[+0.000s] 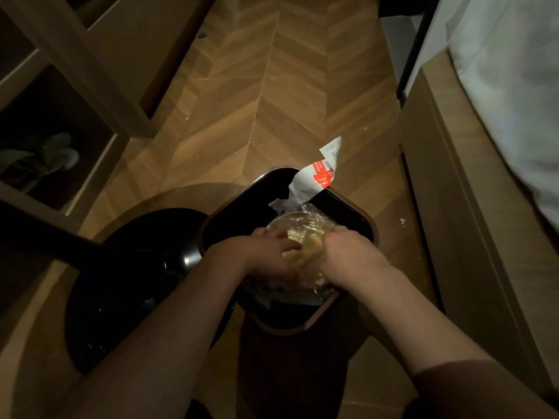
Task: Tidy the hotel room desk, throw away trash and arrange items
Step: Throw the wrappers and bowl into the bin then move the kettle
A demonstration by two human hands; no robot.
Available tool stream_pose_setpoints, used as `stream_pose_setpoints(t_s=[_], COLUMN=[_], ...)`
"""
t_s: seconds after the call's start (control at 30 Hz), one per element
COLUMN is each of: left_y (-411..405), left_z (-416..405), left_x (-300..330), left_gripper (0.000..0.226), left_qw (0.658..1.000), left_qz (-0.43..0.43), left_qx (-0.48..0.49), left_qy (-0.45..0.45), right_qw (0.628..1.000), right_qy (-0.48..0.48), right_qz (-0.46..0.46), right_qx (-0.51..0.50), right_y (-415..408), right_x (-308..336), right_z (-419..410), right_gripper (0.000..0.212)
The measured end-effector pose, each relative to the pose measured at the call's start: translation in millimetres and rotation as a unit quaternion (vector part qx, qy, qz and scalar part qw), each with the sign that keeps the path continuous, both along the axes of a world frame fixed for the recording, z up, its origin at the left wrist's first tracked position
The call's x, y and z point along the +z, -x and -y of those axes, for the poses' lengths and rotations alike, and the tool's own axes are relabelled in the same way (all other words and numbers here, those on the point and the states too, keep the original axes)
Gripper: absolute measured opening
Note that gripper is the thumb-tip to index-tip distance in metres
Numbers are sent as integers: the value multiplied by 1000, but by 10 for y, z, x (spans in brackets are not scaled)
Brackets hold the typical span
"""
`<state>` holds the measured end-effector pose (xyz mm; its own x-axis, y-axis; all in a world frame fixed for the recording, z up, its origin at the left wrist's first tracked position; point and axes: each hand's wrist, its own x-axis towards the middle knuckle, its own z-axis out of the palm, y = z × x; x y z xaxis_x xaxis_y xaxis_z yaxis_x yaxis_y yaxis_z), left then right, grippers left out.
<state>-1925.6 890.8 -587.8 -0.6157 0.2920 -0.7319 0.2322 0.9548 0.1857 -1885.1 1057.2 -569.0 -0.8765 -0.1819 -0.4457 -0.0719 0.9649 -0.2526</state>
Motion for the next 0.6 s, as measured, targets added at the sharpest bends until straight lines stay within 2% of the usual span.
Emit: stream_pose_setpoints(t_s=[0.07, 0.17, 0.3, 0.4, 0.5, 0.6], left_y=[5, 2, 32, 68, 126, 231], left_z=[1, -43, -139, -129, -84, -47], left_x=[-190, -410, -336, -322, -361, -289], left_gripper=[85, 93, 89, 91, 83, 67], left_qw=[998, 996, 995, 995, 996, 995], left_qz=[22, 27, 13, 2, -6, -48], left_qx=[-17, 15, 33, 33, 59, 86], left_qy=[53, 85, 94, 99, 62, -15], right_qw=[1000, 1000, 1000, 999, 999, 999], right_qy=[-6, 8, 28, 30, 34, 41], right_qz=[3, 5, 6, 3, 1, 5], right_qx=[28, 21, 3, 9, 16, 15], right_y=[16, 59, 96, 103, 104, 122], right_x=[-18, -56, -78, -88, -94, -110], right_z=[22, 17, -5, -8, -14, -30], right_gripper=[23, 6, 5, 15, 16, 9])
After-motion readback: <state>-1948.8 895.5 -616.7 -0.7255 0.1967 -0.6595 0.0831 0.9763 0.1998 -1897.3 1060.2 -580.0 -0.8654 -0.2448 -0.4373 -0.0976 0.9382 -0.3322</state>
